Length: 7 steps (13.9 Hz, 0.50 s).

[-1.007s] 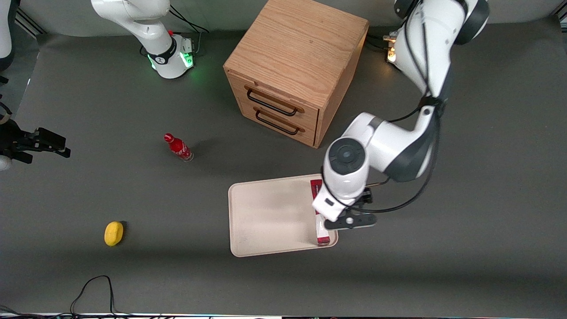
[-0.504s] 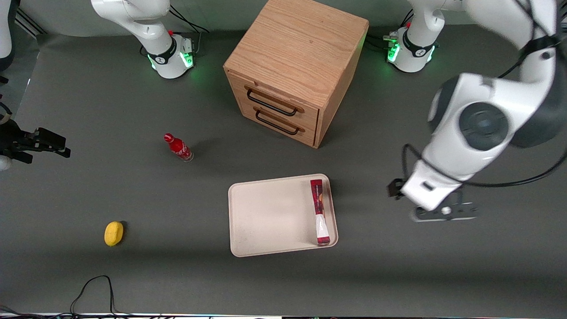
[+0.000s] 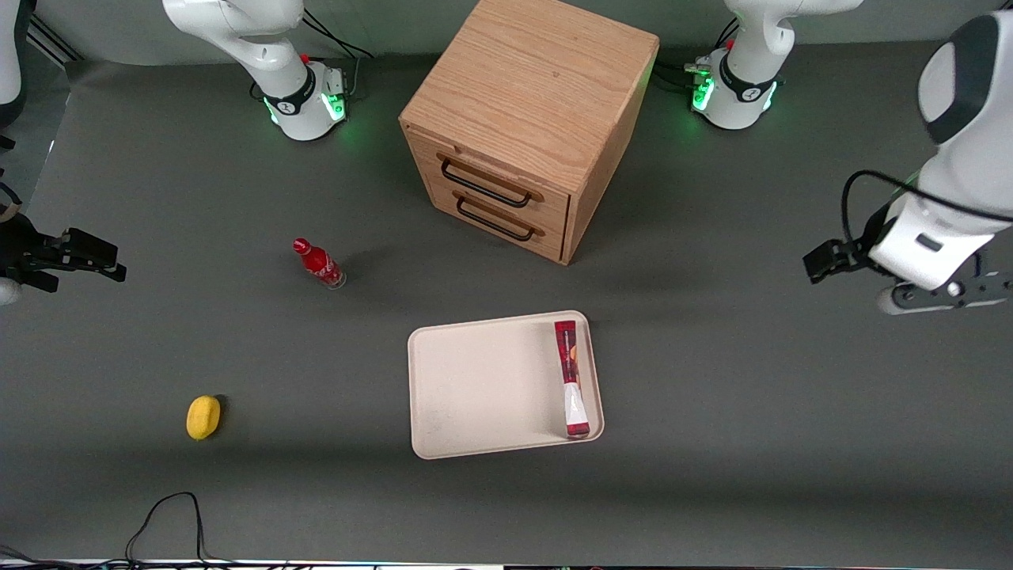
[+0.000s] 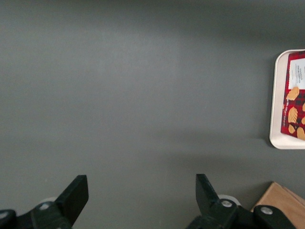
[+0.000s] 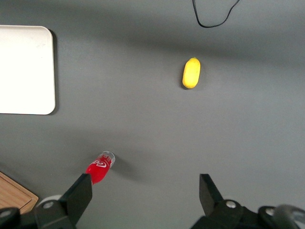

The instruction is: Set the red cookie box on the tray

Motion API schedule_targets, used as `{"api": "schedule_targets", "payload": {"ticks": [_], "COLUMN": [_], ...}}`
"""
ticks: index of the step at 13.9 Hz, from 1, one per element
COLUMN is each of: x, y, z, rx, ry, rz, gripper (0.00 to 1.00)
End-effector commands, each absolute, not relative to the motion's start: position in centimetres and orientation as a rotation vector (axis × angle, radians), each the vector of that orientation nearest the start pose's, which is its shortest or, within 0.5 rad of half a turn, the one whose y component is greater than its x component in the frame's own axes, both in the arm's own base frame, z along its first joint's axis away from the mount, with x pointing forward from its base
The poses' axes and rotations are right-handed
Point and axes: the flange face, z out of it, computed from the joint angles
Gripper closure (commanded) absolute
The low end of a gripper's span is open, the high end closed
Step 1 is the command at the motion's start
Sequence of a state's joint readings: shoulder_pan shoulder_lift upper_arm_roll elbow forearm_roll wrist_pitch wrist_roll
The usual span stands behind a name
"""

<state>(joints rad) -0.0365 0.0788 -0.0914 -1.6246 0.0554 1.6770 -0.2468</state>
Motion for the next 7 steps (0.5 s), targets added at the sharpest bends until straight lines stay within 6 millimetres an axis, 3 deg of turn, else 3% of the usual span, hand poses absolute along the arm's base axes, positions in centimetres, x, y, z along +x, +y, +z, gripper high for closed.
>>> {"api": "schedule_targets", "payload": {"ticks": [1, 3, 5, 7], "x": [56.1, 55.9, 56.0, 56.7], "y": [-6.8, -6.9, -8.3, -7.6], "z": [57.3, 57.1, 57.3, 57.6], "rx": [-3.093, -3.089, -3.095, -3.100], "ry": [-0.158, -0.145, -0.102, -0.134], "rz": [0.106, 0.137, 0.121, 0.101], "gripper": [0.00, 0.00, 0.00, 0.00]}}
